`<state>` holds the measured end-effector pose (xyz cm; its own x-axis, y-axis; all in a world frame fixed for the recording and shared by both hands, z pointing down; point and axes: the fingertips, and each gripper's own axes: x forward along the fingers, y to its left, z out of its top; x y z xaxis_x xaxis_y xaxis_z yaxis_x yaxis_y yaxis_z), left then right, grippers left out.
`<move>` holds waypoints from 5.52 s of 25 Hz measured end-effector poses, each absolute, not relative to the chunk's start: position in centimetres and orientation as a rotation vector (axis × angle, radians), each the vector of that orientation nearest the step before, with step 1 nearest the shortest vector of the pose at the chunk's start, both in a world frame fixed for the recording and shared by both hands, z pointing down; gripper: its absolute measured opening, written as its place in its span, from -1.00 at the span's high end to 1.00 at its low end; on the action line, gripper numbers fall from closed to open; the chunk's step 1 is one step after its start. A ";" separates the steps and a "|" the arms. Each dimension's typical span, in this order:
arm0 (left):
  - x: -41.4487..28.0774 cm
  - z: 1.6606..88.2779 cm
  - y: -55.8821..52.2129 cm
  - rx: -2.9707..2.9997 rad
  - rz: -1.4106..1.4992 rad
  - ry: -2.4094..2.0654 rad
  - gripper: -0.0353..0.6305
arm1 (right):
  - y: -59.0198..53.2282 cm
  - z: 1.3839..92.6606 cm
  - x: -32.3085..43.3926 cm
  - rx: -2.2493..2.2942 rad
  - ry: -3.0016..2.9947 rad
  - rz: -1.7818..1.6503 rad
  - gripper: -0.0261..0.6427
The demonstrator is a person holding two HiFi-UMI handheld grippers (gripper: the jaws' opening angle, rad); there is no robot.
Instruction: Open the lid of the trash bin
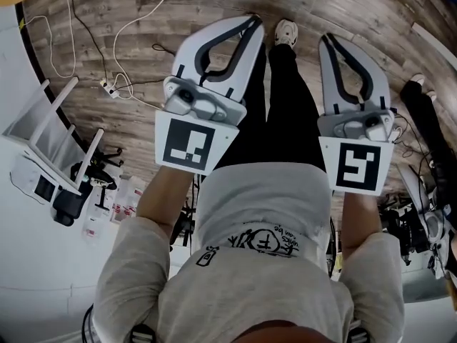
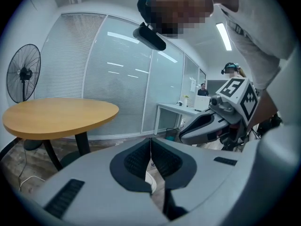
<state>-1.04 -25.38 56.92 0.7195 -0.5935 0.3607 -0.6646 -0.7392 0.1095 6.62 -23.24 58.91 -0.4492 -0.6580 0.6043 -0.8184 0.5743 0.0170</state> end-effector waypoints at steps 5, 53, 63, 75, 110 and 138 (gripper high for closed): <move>-1.0 60.9 -25.4 2.691 0.505 -0.995 0.83 | -23.0 63.7 5.6 1.091 -2.199 0.332 0.86; 3.6 92.6 -26.8 2.549 0.972 -0.706 0.84 | -26.4 98.2 6.0 0.724 -1.848 0.200 0.92; 3.0 90.3 -26.6 2.555 0.973 -0.708 0.84 | -26.9 96.3 6.0 0.765 -1.862 0.272 0.90; 1.8 80.7 -27.8 2.582 0.832 -0.806 0.84 | -27.0 86.2 6.0 0.884 -1.960 0.326 0.90; 1.9 37.9 -26.3 2.756 0.229 -1.034 0.84 | -27.3 42.4 10.2 1.303 -2.357 0.326 0.90; -1.3 18.5 -21.3 2.907 0.067 -1.089 0.84 | -22.2 19.6 10.0 1.507 -2.567 0.099 0.90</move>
<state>-1.31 -21.30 18.48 0.7533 -0.6556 0.0533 -0.6572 -0.7535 0.0192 10.04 -22.21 19.57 -0.4783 -0.8609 0.1734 -0.8717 0.4893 0.0249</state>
